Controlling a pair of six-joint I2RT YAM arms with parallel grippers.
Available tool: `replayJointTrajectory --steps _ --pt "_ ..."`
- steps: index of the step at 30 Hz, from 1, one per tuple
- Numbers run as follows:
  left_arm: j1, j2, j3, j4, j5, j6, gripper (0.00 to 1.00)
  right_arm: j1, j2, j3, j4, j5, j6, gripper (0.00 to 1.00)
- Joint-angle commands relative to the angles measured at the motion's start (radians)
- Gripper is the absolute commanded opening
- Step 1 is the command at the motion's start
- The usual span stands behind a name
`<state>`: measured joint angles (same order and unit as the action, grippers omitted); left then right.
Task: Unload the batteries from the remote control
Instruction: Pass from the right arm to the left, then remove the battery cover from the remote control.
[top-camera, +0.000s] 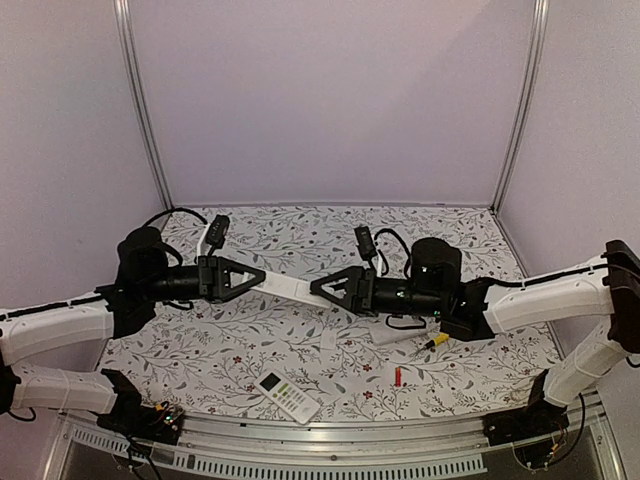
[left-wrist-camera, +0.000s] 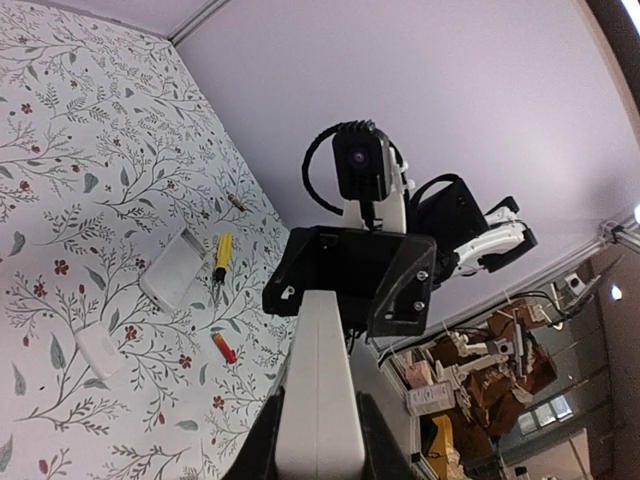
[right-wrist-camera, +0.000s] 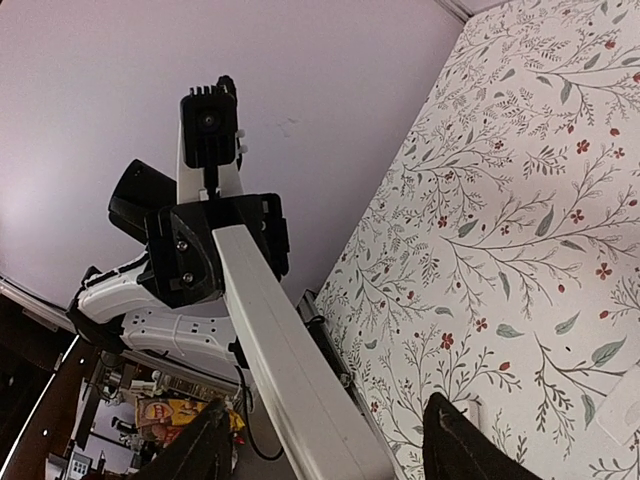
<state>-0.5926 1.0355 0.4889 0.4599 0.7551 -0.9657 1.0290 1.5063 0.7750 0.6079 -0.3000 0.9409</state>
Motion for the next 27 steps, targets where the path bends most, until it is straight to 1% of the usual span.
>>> replayJointTrajectory --steps 1,2,4,7,9,16,18,22,25,27 --pt "0.005 -0.017 -0.016 0.044 0.004 -0.008 0.0 0.014 0.033 0.044 0.008 0.031 0.018 0.54" --pt "0.005 -0.018 -0.017 0.045 0.006 -0.008 0.0 0.015 0.038 0.045 0.006 0.033 0.02 0.46" --pt "0.006 -0.019 -0.017 0.044 0.007 -0.008 0.0 0.015 0.04 0.04 0.003 0.042 0.029 0.37" --pt "0.009 -0.024 -0.015 0.041 0.01 -0.01 0.0 0.014 0.031 0.017 -0.003 0.063 0.035 0.28" --pt "0.012 -0.026 -0.013 0.04 0.013 -0.01 0.0 0.013 0.01 -0.006 -0.013 0.082 0.034 0.25" --pt "0.027 -0.034 -0.006 0.033 0.031 -0.01 0.0 0.001 -0.067 -0.08 -0.043 0.131 0.03 0.25" --pt "0.027 -0.031 -0.006 0.032 0.033 -0.01 0.0 0.0 -0.073 -0.078 -0.048 0.13 0.026 0.27" --pt "0.03 -0.022 -0.004 0.034 0.038 -0.008 0.0 0.0 -0.064 -0.058 -0.054 0.101 0.014 0.34" --pt "0.03 -0.019 -0.004 0.035 0.038 -0.007 0.0 0.0 -0.055 -0.052 -0.057 0.092 0.011 0.37" --pt "0.028 -0.019 -0.006 0.033 0.037 -0.006 0.0 0.0 -0.055 -0.052 -0.059 0.091 0.01 0.37"
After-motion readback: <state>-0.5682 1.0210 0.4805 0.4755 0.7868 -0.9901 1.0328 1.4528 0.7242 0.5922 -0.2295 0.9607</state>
